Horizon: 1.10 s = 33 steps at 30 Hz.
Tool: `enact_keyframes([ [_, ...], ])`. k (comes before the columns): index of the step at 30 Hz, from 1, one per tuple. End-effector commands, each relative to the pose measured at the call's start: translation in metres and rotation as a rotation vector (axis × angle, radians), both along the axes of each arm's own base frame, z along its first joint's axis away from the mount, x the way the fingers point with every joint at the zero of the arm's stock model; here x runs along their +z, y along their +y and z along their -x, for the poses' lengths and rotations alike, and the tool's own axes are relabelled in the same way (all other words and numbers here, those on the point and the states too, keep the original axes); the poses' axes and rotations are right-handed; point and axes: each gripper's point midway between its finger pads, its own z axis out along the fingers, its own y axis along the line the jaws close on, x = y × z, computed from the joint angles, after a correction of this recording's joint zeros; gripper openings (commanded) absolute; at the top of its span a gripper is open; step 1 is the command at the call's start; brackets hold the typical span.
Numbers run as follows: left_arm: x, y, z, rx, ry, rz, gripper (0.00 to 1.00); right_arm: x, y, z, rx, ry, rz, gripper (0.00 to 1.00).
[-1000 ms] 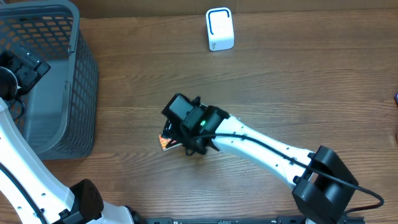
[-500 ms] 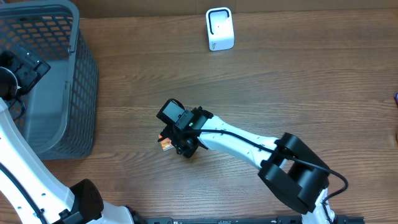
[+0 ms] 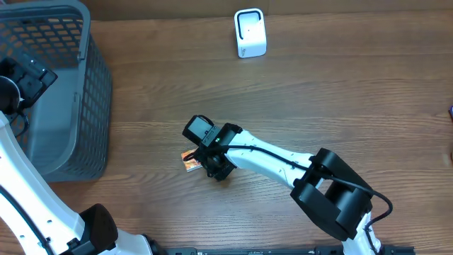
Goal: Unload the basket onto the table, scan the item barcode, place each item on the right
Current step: 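Grasp the Kleenex pack with the right gripper and lift it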
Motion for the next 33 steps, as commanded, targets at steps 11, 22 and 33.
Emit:
enact_keyframes([
  [11, 0.000, 0.001, 0.000, 0.010, -0.005, 0.008, 1.00, 0.010, 0.020, -0.024, 0.085, -0.067, -0.128, 0.53],
  [22, 0.000, 0.001, 0.000, 0.010, -0.005, 0.008, 1.00, -0.005, 0.004, -0.016, 0.080, -0.054, -0.052, 0.57],
  [33, 0.000, 0.001, 0.000, 0.010, -0.005, 0.008, 1.00, -0.035, -0.002, -0.003, 0.093, -0.033, -0.092, 0.48],
])
